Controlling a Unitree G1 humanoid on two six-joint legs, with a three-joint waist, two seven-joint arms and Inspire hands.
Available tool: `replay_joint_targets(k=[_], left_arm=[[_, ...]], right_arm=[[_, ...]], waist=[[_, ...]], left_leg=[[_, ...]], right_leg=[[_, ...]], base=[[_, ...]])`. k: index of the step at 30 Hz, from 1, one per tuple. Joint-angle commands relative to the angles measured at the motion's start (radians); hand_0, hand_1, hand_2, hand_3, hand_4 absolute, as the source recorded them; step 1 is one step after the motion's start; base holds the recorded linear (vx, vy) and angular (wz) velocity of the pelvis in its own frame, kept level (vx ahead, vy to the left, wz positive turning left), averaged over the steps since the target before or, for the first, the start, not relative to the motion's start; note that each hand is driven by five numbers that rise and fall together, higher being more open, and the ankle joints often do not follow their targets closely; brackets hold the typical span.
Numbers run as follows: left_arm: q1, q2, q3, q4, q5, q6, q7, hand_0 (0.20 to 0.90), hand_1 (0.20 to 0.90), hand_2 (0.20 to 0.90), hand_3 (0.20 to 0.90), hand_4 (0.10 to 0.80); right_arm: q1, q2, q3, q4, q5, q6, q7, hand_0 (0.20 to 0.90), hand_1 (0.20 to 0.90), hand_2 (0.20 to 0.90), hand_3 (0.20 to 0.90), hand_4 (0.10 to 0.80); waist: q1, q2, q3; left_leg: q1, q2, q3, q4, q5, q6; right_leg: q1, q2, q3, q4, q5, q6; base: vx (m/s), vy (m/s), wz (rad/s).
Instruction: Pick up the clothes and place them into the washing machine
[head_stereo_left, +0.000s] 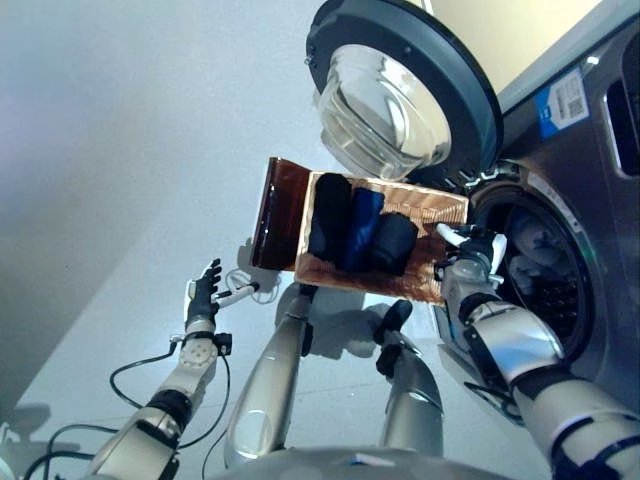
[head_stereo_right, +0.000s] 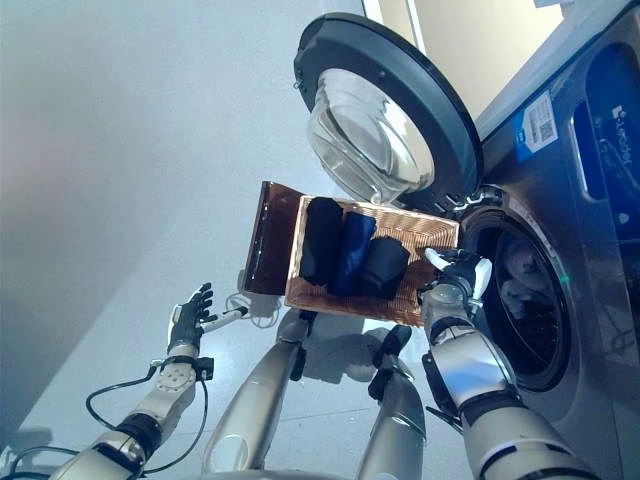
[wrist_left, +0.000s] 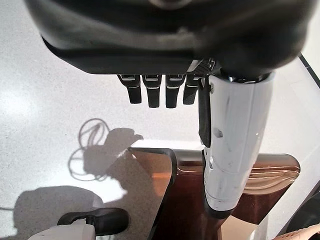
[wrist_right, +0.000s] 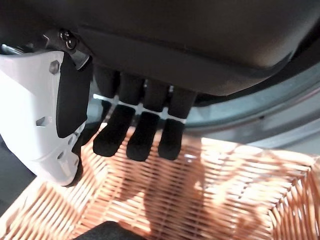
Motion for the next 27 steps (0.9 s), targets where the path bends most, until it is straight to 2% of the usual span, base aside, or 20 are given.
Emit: replay_joint_targets(k=[1, 11, 14, 21, 27], left_arm=[[0.013, 0.010, 0.038, 0.037, -0.003, -0.056, 0.022, 0.900, 0.900, 0.900, 0.900, 0.800], [0.033, 0.018, 0.060, 0.042, -0.002, -0.048, 0.001, 0.900, 0.900, 0.900, 0.900, 0.800], [0.030, 0.022, 0.067, 0.048, -0.009, -0.050, 0.003, 0.900, 0.900, 0.900, 0.900, 0.800], [0.005, 0.035, 0.074, 0.057, -0.021, -0.044, -0.003, 0.900, 0.900, 0.900, 0.900, 0.800], [-0.025, 0.053, 0.077, 0.058, -0.019, -0.039, 0.002, 0.900, 0.900, 0.900, 0.900, 0.800]], right_arm=[[-0.013, -0.068, 0.030, -0.010, -0.022, -0.022, -0.004, 0.900, 0.900, 0.900, 0.900, 0.800], [-0.010, -0.026, 0.067, -0.028, -0.068, 0.000, 0.022, 0.900, 0.900, 0.900, 0.900, 0.800], [-0.011, -0.007, 0.078, -0.055, -0.074, -0.005, 0.019, 0.900, 0.900, 0.900, 0.900, 0.800], [-0.001, 0.015, 0.084, -0.071, -0.057, -0.011, 0.026, 0.900, 0.900, 0.900, 0.900, 0.800], [-0.022, 0.014, 0.082, -0.070, -0.029, -0.019, 0.016, 0.900, 0.900, 0.900, 0.900, 0.800]], waist=[[0.010, 0.014, 0.003], [0.021, 0.023, -0.006], [0.019, 0.015, -0.001], [0.040, -0.026, 0.011], [0.073, -0.066, 0.031]], left_leg=[[-0.012, -0.024, 0.032, 0.009, -0.086, -0.059], [0.001, -0.026, 0.034, -0.001, -0.078, -0.058], [0.000, -0.024, 0.031, 0.000, -0.075, -0.057], [-0.014, -0.025, -0.002, -0.001, -0.066, -0.065], [-0.059, -0.035, -0.040, 0.021, -0.064, -0.074]], right_leg=[[0.076, 0.019, 0.020, -0.058, -0.036, -0.010], [0.091, 0.017, 0.017, -0.070, -0.029, -0.006], [0.092, 0.022, 0.017, -0.071, -0.030, -0.007], [0.099, 0.031, -0.024, -0.065, -0.042, -0.006], [0.092, 0.034, -0.079, -0.027, -0.072, -0.012]], base=[[0.000, 0.000, 0.00], [0.000, 0.000, 0.00], [0.000, 0.000, 0.00], [0.013, -0.078, 0.09], [0.037, -0.091, 0.30]])
